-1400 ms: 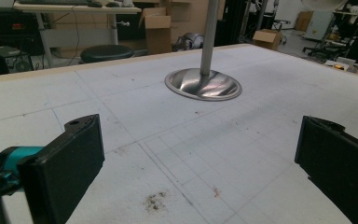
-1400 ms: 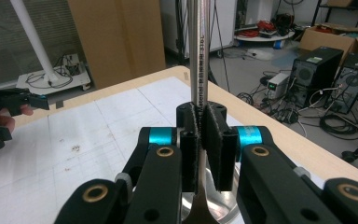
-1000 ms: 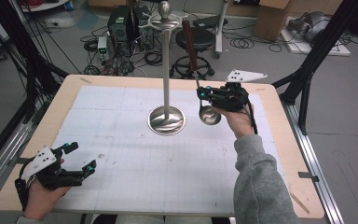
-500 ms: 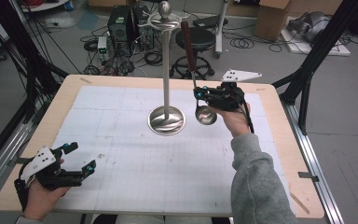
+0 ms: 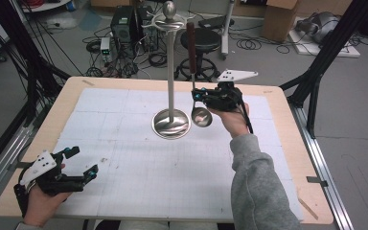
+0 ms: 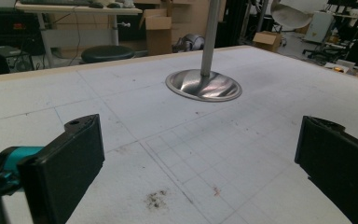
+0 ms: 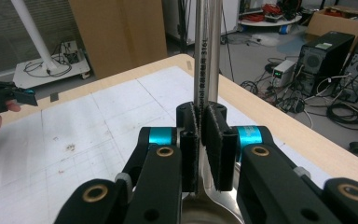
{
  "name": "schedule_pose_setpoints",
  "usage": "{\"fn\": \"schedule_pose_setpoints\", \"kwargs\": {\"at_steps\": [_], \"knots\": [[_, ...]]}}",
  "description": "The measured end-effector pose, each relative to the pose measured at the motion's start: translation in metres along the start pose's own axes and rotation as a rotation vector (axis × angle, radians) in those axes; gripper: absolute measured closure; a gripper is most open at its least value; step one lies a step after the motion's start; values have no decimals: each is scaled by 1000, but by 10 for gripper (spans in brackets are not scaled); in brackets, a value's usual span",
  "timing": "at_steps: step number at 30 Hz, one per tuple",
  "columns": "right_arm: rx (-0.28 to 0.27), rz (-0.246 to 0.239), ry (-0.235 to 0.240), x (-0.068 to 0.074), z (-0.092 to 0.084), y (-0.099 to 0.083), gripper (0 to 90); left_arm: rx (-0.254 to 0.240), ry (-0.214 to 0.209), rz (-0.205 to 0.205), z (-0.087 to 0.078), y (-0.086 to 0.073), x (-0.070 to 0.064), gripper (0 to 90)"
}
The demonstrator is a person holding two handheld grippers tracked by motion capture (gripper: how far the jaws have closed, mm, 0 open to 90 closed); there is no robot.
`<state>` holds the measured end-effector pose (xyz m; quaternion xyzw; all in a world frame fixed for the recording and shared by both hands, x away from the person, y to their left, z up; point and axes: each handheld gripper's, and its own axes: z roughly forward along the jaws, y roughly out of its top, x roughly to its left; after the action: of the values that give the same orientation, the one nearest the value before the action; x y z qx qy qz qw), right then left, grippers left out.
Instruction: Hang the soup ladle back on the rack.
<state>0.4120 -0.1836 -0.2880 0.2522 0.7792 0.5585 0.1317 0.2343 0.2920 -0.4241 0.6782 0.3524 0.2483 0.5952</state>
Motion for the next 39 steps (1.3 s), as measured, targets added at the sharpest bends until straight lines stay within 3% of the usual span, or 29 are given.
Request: {"fn": "schedule_pose_setpoints", "kwargs": {"at_steps": [39], "knots": [[44,-4,11,1,20,10,845,-4,5,-2,-3,0,0,17]]}}
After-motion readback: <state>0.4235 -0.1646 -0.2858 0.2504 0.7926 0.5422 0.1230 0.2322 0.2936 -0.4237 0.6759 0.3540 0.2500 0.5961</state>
